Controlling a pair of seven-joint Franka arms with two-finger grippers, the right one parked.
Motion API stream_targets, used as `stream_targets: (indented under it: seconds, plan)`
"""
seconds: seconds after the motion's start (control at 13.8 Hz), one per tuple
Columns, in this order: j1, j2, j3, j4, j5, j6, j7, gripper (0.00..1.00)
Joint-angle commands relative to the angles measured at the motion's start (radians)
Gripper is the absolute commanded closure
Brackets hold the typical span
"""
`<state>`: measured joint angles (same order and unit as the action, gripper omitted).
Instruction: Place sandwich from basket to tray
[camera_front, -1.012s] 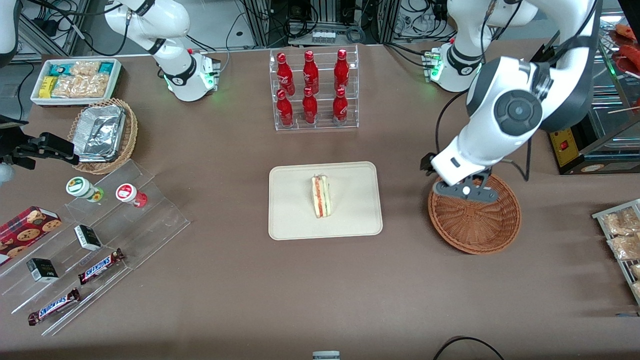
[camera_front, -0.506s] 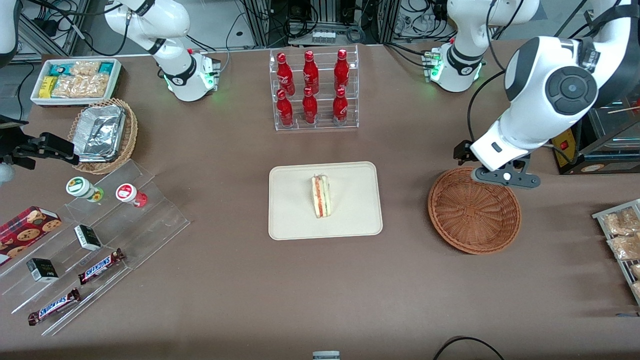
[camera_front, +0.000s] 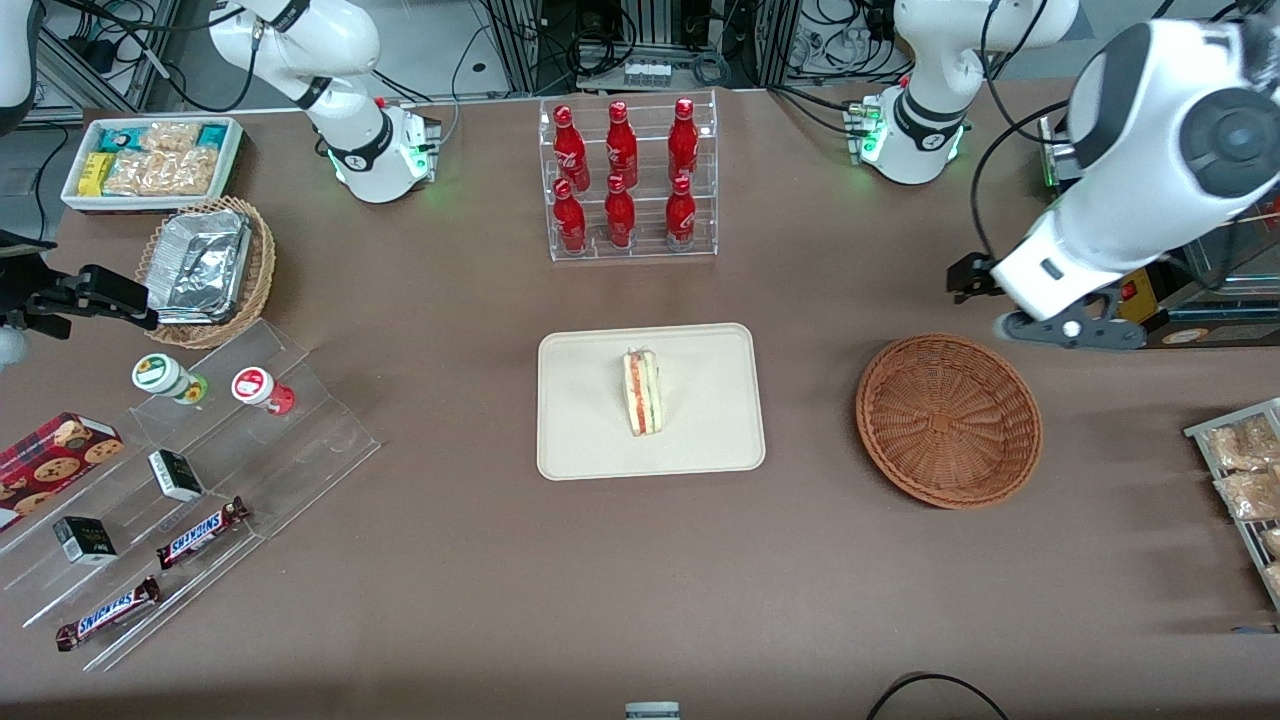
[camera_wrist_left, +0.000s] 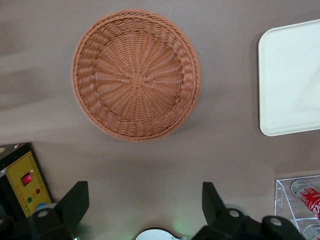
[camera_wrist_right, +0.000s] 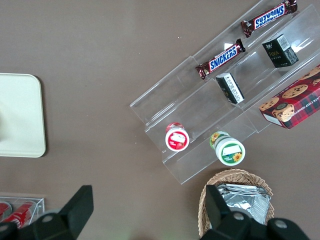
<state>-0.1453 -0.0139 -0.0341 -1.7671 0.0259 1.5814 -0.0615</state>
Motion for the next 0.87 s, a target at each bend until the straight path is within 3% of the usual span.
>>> stream_targets:
  seconds: [0.0,0.29,0.51,0.8]
  plan:
    - [0.006,-0.023,0.022,0.032,0.008,-0.066,-0.001,0.0]
    - [0.122,-0.044,-0.027,0.04,0.005,-0.121,-0.003,0.0]
    - [0.24,-0.066,-0.162,0.043,0.002,-0.142,-0.006,0.0]
    - [0.243,-0.097,-0.153,0.086,-0.004,-0.217,0.003,0.0]
